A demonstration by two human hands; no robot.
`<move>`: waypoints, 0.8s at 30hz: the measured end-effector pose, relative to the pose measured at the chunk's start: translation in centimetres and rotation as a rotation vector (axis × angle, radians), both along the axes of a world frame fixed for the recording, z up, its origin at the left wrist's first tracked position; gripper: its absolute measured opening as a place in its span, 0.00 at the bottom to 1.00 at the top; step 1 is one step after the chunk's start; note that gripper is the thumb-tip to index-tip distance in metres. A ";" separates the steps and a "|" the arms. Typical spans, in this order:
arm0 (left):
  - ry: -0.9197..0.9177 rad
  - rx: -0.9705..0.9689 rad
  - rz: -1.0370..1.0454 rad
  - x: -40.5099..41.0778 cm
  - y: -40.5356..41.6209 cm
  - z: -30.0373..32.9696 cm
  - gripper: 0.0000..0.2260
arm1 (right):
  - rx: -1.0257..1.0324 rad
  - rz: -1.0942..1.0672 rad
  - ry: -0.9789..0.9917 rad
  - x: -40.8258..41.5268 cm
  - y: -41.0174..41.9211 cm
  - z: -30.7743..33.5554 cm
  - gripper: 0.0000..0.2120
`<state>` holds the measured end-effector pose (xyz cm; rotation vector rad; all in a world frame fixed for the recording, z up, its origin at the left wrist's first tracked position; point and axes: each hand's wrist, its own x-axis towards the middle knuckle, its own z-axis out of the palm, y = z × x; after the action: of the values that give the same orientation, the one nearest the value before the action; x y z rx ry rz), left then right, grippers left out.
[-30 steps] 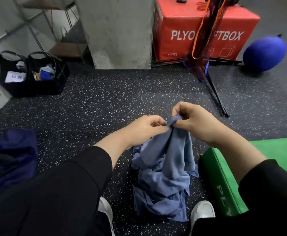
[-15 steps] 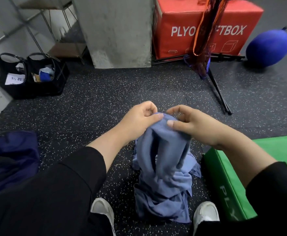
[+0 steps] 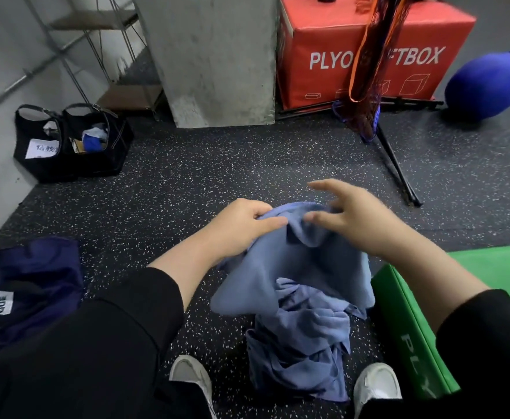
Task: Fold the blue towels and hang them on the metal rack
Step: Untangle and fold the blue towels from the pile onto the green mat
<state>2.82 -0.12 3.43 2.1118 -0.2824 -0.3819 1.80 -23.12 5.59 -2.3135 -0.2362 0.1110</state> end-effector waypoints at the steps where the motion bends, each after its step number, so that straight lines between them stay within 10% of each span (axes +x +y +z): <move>1: 0.002 -0.011 -0.020 -0.1 -0.5 0.1 0.20 | 0.002 0.043 0.024 -0.1 0.6 -0.2 0.23; 4: 0.079 -0.052 -0.085 -0.3 -1.4 0.4 0.17 | -0.009 0.107 0.086 -0.2 1.5 -0.4 0.23; 7: 0.077 -0.102 -0.055 -0.3 -1.3 0.7 0.10 | 0.035 0.124 0.134 -0.5 1.9 -0.5 0.03; 17: 0.104 0.180 0.092 1.0 2.0 -1.0 0.21 | -0.135 -0.300 0.024 1.0 0.1 -0.6 0.13; 24: 0.142 0.256 0.117 1.4 3.8 -1.5 0.10 | -0.038 -0.430 0.021 1.5 -1.1 -0.7 0.10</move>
<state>4.26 3.64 1.96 2.3241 -0.0273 -0.5187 3.33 -24.22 4.85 -2.3451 0.2777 -0.0778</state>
